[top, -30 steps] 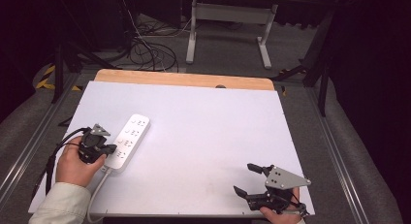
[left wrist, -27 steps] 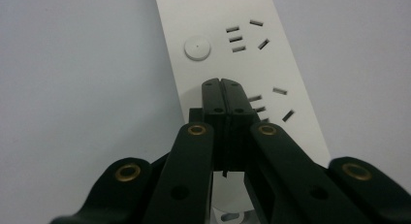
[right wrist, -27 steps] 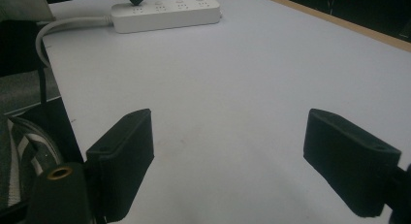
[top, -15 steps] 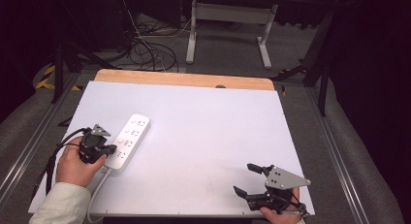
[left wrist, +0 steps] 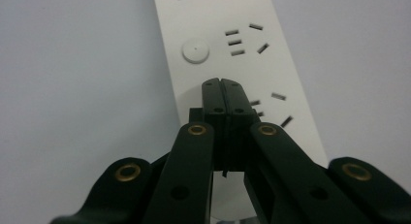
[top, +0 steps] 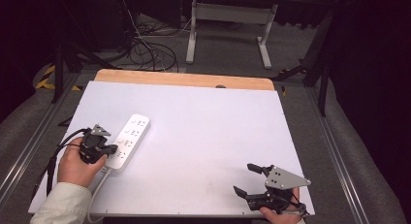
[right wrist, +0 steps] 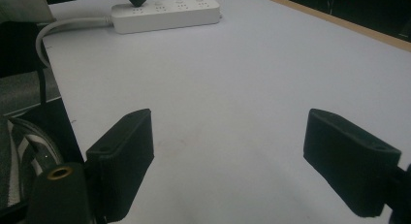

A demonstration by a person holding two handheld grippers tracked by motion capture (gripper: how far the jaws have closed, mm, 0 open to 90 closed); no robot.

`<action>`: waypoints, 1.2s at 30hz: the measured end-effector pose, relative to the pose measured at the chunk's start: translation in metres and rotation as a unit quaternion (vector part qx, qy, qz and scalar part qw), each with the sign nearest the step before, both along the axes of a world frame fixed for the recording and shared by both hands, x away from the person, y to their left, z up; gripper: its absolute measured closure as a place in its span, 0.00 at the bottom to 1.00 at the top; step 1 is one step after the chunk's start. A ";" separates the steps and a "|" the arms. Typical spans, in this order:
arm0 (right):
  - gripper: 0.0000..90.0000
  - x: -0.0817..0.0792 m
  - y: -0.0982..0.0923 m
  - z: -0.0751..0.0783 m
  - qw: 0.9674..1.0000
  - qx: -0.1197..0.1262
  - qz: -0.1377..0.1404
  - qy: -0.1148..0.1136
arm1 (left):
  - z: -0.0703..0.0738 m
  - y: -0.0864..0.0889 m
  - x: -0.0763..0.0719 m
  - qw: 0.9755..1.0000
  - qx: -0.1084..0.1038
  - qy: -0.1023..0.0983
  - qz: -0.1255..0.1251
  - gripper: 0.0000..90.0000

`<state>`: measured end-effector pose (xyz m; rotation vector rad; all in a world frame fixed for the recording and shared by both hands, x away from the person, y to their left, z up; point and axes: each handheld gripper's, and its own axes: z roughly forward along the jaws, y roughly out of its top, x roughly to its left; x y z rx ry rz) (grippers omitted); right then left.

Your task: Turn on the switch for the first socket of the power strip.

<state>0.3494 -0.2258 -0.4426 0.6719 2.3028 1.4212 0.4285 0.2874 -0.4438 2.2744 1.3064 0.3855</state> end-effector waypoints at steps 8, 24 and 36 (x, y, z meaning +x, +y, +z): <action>0.21 0.001 0.000 0.000 1.000 0.002 -0.002 0.001 | 0.016 -0.001 -0.007 0.999 -0.013 -0.029 -0.007 1.00; 0.21 0.001 0.000 -0.001 1.000 0.001 -0.004 0.002 | 0.047 -0.002 -0.024 0.997 -0.037 -0.053 -0.033 1.00; 0.21 0.001 0.000 -0.001 1.000 -0.001 -0.004 0.003 | 0.063 -0.007 -0.047 0.981 -0.104 -0.142 -0.077 0.75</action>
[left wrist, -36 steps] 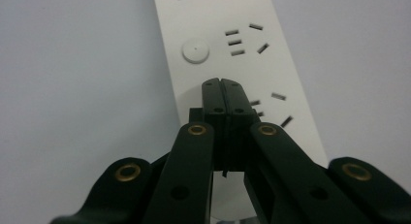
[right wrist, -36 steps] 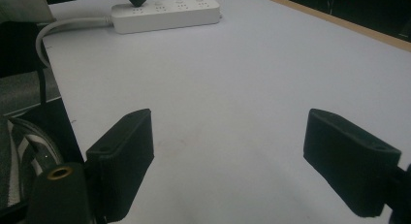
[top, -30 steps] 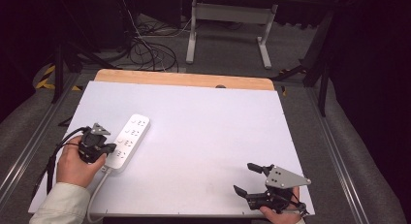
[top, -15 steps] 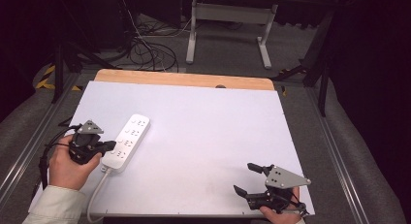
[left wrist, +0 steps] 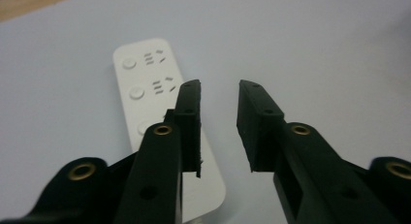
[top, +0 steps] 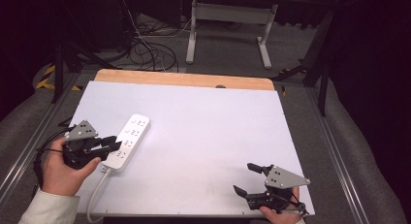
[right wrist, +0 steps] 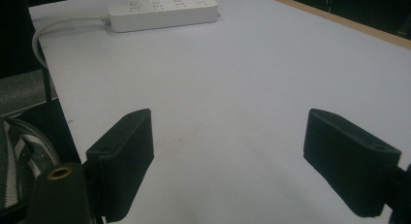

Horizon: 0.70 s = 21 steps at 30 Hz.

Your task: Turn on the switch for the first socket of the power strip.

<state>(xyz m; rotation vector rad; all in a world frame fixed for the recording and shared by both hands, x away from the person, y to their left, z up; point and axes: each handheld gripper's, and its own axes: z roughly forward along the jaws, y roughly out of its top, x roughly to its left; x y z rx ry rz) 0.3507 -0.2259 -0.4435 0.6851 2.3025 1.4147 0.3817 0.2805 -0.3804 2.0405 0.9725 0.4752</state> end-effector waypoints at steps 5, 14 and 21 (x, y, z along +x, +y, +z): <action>0.21 0.000 0.000 0.000 1.000 0.002 -0.001 0.000 | 0.008 -0.006 -0.015 0.998 -0.024 -0.047 -0.019 0.50; 0.21 0.000 -0.001 0.000 1.000 0.001 -0.002 -0.002 | 0.005 0.000 -0.044 0.991 -0.088 -0.091 -0.039 0.15; 0.21 -0.001 0.000 0.000 1.000 0.002 -0.001 -0.001 | -0.009 0.011 -0.068 0.986 -0.078 -0.129 -0.075 0.12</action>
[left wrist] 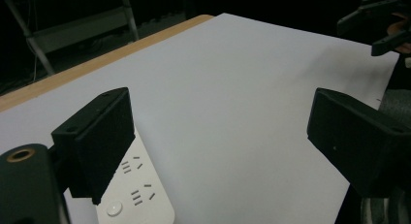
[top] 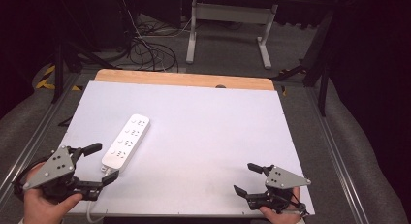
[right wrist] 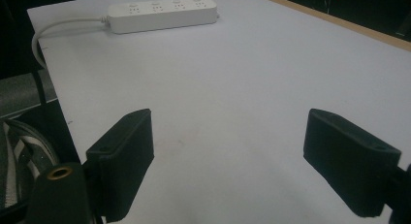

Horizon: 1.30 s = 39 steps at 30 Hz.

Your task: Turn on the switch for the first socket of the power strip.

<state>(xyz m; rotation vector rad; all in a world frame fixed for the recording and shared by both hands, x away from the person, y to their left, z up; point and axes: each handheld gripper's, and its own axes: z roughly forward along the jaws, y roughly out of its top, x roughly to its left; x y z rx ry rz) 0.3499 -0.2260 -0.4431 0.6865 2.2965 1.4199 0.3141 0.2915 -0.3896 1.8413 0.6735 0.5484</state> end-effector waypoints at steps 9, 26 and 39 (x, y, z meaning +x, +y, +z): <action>0.21 0.000 0.000 0.000 1.000 0.000 0.000 0.000 | -0.031 0.017 -0.009 1.000 -0.001 -0.001 0.008 0.10; 0.21 0.002 -0.002 -0.002 1.000 0.010 0.002 0.003 | -0.067 0.014 -0.014 0.996 0.075 0.027 0.025 0.11; 0.21 0.002 -0.002 -0.003 1.000 0.005 0.005 0.004 | -0.083 0.021 -0.015 0.997 0.039 0.065 0.036 0.12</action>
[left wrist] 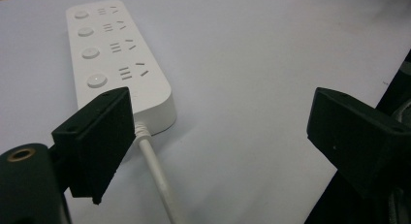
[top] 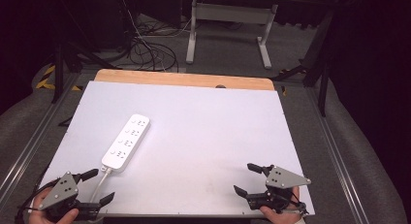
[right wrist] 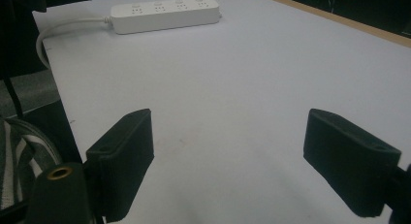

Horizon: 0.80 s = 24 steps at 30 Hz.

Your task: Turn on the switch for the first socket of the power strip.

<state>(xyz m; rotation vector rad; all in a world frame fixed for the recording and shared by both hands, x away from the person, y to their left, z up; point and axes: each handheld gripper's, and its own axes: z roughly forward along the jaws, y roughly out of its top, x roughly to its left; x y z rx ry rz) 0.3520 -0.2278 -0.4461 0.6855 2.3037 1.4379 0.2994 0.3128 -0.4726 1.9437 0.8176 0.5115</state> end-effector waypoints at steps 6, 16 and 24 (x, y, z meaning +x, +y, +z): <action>0.21 0.001 -0.001 -0.001 1.000 0.003 -0.002 0.001 | -0.001 0.001 0.001 0.999 0.035 -0.010 0.024 0.14; 0.21 0.000 -0.002 0.000 1.000 0.003 -0.003 -0.002 | 0.004 0.002 -0.001 1.000 -0.001 -0.028 0.008 0.14; 0.21 0.001 -0.002 0.000 1.000 0.002 -0.005 -0.002 | 0.006 0.004 -0.003 0.999 -0.011 -0.039 0.010 0.14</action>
